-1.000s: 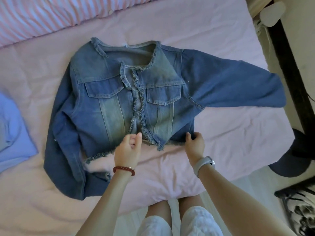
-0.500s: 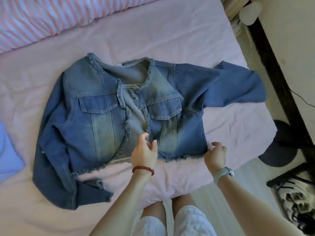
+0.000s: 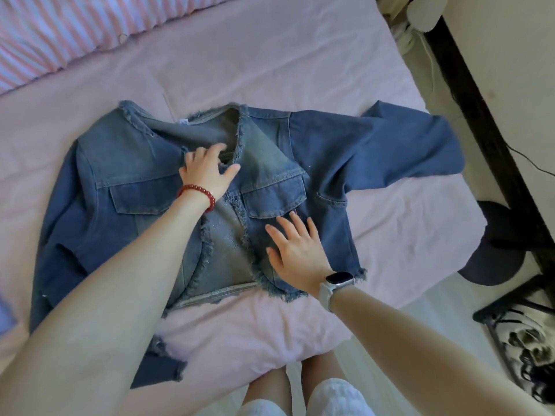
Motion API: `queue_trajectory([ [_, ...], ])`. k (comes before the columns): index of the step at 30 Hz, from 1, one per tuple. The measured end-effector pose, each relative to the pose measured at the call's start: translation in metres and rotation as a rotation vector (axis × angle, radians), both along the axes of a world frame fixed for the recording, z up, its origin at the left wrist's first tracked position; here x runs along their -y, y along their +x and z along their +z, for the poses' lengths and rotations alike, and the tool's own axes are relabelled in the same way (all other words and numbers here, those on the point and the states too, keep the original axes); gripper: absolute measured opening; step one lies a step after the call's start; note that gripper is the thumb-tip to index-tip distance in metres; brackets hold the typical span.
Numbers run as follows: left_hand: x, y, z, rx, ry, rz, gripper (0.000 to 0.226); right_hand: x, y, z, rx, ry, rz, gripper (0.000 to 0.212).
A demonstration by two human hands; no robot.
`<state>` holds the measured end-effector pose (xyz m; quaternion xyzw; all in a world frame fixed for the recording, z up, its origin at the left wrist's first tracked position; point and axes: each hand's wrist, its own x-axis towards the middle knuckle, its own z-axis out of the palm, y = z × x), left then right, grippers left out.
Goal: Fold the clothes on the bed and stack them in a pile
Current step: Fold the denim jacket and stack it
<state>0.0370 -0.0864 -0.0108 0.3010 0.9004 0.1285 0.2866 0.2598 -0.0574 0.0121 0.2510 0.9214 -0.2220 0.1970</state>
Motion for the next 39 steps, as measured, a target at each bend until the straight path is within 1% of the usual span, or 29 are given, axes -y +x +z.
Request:
queue_trajectory([
  [2, -0.008, -0.003, 0.003, -0.036, 0.117, -0.020, 0.027, -0.001, 0.003, -0.003, 0.001, -0.007, -0.007, 0.049],
  [3, -0.011, -0.005, 0.006, -0.023, 0.212, -0.008, 0.023, -0.002, 0.003, -0.002, -0.021, -0.009, -0.005, 0.049],
  [5, -0.013, -0.012, 0.020, -0.012, 0.394, 0.064, 0.020, -0.005, 0.004, 0.003, -0.102, 0.007, -0.016, 0.048],
  [6, -0.013, -0.020, 0.026, -0.055, 0.466, 0.104, 0.020, -0.005, 0.004, 0.004, -0.151, 0.026, -0.026, 0.048],
  [7, -0.012, -0.028, 0.032, -0.112, 0.506, 0.140, 0.021, -0.006, 0.003, 0.005, -0.186, 0.045, -0.030, 0.048],
  [8, -0.010, -0.037, 0.036, -0.162, 0.507, 0.165, 0.022, -0.007, 0.001, 0.006, -0.200, 0.048, -0.024, 0.048],
  [10, -0.008, -0.051, 0.036, -0.204, 0.397, 0.174, 0.023, -0.006, -0.007, 0.005, -0.134, -0.027, 0.011, 0.051],
  [12, -0.004, -0.055, 0.029, -0.128, 0.223, 0.175, 0.030, -0.007, -0.014, -0.002, 0.014, -0.143, 0.057, 0.053],
  [14, 0.004, -0.049, 0.024, -0.059, 0.152, 0.216, 0.044, -0.008, -0.020, -0.007, 0.126, -0.181, 0.112, 0.055],
  [16, 0.020, -0.033, 0.023, -0.097, 0.160, 0.246, 0.051, -0.008, -0.025, -0.009, 0.132, -0.152, 0.117, 0.054],
  [18, 0.046, -0.006, 0.021, -0.129, 0.171, 0.239, 0.054, -0.005, -0.028, -0.008, 0.065, -0.076, 0.104, 0.052],
  [20, 0.078, 0.031, 0.017, -0.122, 0.164, 0.217, 0.056, 0.003, -0.032, -0.008, 0.007, -0.021, 0.121, 0.051],
  [22, 0.112, 0.068, 0.011, -0.090, 0.064, 0.182, 0.062, 0.013, -0.038, -0.010, 0.016, 0.008, 0.198, 0.056],
  [25, 0.154, 0.109, 0.003, -0.058, -0.182, 0.059, 0.071, 0.033, -0.041, -0.016, 0.123, 0.050, 0.355, 0.067],
  [26, 0.162, 0.115, 0.001, -0.061, -0.231, 0.031, 0.070, 0.041, -0.039, -0.019, 0.159, 0.064, 0.387, 0.069],
  [28, 0.171, 0.116, -0.001, -0.083, -0.231, 0.055, 0.058, 0.051, -0.033, -0.023, 0.211, 0.080, 0.396, 0.074],
  [29, 0.172, 0.113, -0.001, -0.080, -0.195, 0.089, 0.049, 0.053, -0.030, -0.025, 0.228, 0.065, 0.371, 0.076],
  [31, 0.172, 0.104, 0.003, -0.016, -0.063, 0.144, 0.035, 0.054, -0.024, -0.026, 0.251, -0.034, 0.281, 0.077],
  [33, 0.178, 0.101, 0.008, 0.037, 0.072, 0.115, 0.030, 0.055, -0.018, -0.023, 0.236, -0.163, 0.225, 0.075],
  [34, 0.183, 0.101, 0.010, 0.039, 0.113, 0.083, 0.028, 0.058, -0.014, -0.020, 0.212, -0.178, 0.217, 0.073],
  [35, 0.190, 0.102, 0.011, 0.045, 0.118, 0.051, 0.028, 0.060, -0.010, -0.018, 0.169, -0.148, 0.204, 0.070],
  [37, 0.202, 0.104, 0.011, 0.106, 0.029, -0.012, 0.027, 0.063, -0.008, -0.015, 0.117, -0.009, 0.144, 0.062],
  [39, 0.213, 0.103, 0.005, 0.165, -0.075, -0.112, 0.027, 0.060, -0.016, -0.015, 0.168, 0.072, 0.128, 0.055],
])
